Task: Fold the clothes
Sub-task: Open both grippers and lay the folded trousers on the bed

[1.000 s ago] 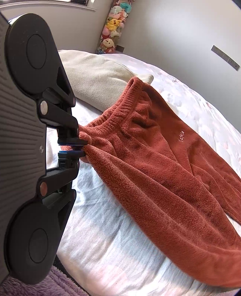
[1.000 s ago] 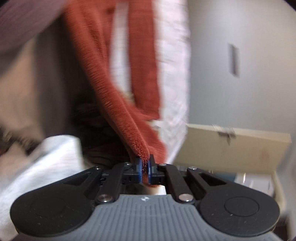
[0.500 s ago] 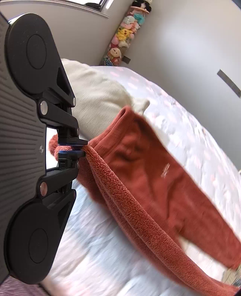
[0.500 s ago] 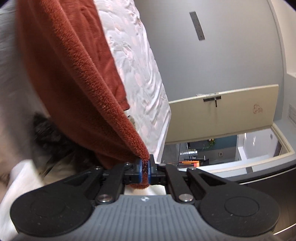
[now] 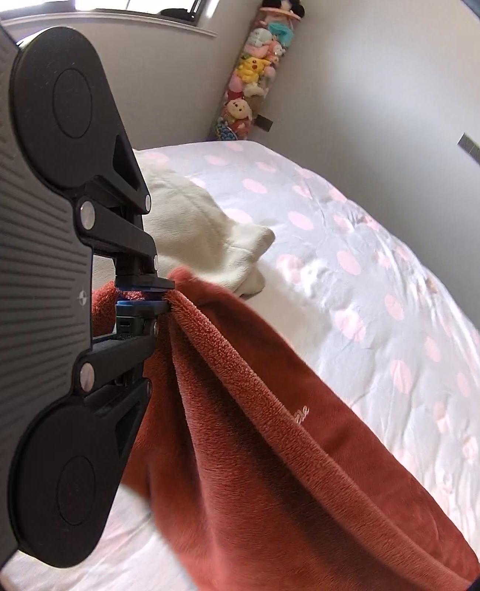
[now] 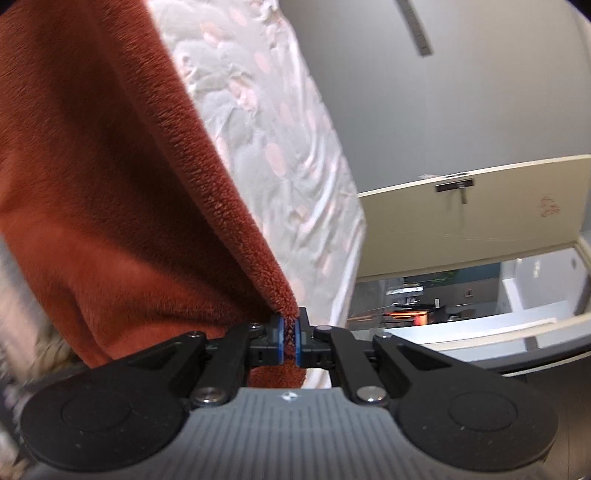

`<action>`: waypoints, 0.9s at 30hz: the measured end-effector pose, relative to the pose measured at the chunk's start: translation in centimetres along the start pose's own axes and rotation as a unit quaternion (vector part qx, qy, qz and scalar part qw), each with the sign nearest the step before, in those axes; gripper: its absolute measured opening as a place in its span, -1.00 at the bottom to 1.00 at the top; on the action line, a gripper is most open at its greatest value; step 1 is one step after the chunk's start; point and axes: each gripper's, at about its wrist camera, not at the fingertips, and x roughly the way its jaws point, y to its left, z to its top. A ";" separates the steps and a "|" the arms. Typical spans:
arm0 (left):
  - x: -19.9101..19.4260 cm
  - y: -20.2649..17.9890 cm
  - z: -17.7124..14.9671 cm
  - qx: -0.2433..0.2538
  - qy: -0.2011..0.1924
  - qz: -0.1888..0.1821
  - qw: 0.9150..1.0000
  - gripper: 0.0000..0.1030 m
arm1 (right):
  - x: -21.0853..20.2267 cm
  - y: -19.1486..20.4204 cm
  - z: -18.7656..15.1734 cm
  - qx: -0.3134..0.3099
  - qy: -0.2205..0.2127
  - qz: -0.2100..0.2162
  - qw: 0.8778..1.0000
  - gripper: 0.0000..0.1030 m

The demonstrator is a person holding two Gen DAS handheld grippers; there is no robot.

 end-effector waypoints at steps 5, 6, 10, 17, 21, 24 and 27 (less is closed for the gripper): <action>5.1 0.5 3.7 0.028 0.025 0.004 0.999 -0.95 | 6.6 -0.2 3.4 -0.005 0.018 0.024 1.000 -0.89; 6.2 0.5 4.4 0.034 0.030 0.006 0.999 -0.95 | 7.8 -0.2 4.1 -0.002 0.022 0.030 0.999 -0.89; 10.6 0.5 6.0 0.040 0.049 -0.002 0.998 -0.95 | 12.0 0.3 6.1 0.009 0.040 0.059 0.997 -0.88; 15.7 -1.1 6.4 0.046 0.067 -0.011 0.997 -0.88 | 16.2 3.1 7.1 0.000 0.063 0.087 0.994 -0.87; 16.2 -0.8 6.1 0.020 0.060 -0.022 0.998 -0.72 | 16.2 3.9 7.0 0.009 0.065 0.085 0.994 -0.85; 15.2 1.2 6.0 -0.036 0.049 -0.044 0.997 -0.49 | 15.1 3.4 6.7 0.027 0.062 0.078 0.995 -0.73; 13.2 4.6 5.6 -0.119 0.029 -0.063 0.990 -0.35 | 13.1 2.1 6.3 0.063 0.054 0.067 0.994 -0.35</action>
